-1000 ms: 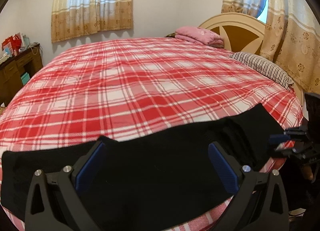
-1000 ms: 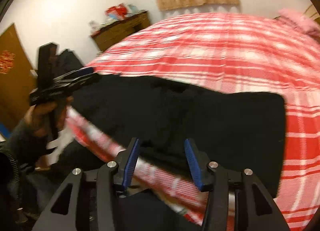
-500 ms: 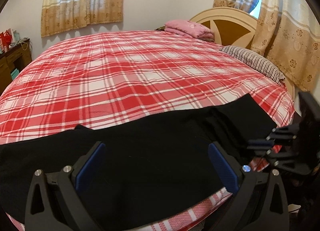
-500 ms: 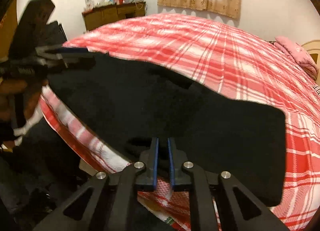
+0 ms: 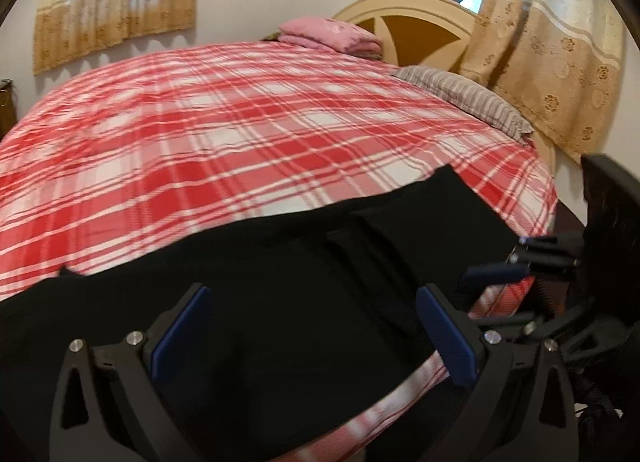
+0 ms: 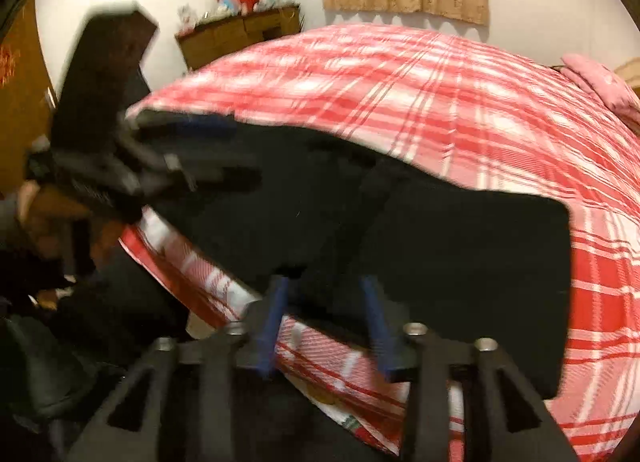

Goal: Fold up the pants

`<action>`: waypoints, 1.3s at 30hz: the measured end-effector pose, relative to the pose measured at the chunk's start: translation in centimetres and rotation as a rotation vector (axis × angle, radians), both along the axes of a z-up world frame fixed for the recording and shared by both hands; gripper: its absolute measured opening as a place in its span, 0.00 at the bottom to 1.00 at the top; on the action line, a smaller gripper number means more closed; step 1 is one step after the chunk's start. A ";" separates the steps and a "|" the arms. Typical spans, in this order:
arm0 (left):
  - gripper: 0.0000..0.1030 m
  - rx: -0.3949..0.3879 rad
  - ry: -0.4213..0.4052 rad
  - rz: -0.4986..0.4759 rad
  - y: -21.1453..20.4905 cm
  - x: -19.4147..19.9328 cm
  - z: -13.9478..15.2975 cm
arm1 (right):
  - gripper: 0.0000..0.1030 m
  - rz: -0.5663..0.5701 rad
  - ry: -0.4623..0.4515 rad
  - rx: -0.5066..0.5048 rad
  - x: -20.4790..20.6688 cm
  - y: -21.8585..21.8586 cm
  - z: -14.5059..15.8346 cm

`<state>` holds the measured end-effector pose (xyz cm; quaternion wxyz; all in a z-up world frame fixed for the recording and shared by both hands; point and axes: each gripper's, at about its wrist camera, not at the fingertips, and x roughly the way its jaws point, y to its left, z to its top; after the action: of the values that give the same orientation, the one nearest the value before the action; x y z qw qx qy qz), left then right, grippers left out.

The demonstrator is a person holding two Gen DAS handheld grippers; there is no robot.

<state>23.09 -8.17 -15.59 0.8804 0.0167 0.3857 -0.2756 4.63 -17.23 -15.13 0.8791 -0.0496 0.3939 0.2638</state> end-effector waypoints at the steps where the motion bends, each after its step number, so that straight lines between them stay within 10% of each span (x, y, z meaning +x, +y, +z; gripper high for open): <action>1: 1.00 -0.005 0.007 -0.015 -0.6 0.1 0.0 | 0.42 -0.019 -0.017 0.022 -0.1 -1.0 0.4; 14: 0.55 -0.022 0.141 -0.106 -6.5 1.9 -2.6 | 0.43 -0.334 -0.098 0.208 0.7 -8.5 0.4; 17: 0.13 -0.032 0.144 -0.110 -6.1 2.1 -2.4 | 0.43 -0.357 -0.124 0.217 0.4 -8.9 0.5; 39: 0.09 -0.036 0.102 -0.075 -3.5 1.7 -0.3 | 0.49 -0.404 -0.133 0.253 0.3 -10.1 0.4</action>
<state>24.79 -11.66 -15.86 0.8488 0.0013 0.4240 -0.3158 4.88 -27.29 -14.76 0.9371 0.1234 0.3010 0.1264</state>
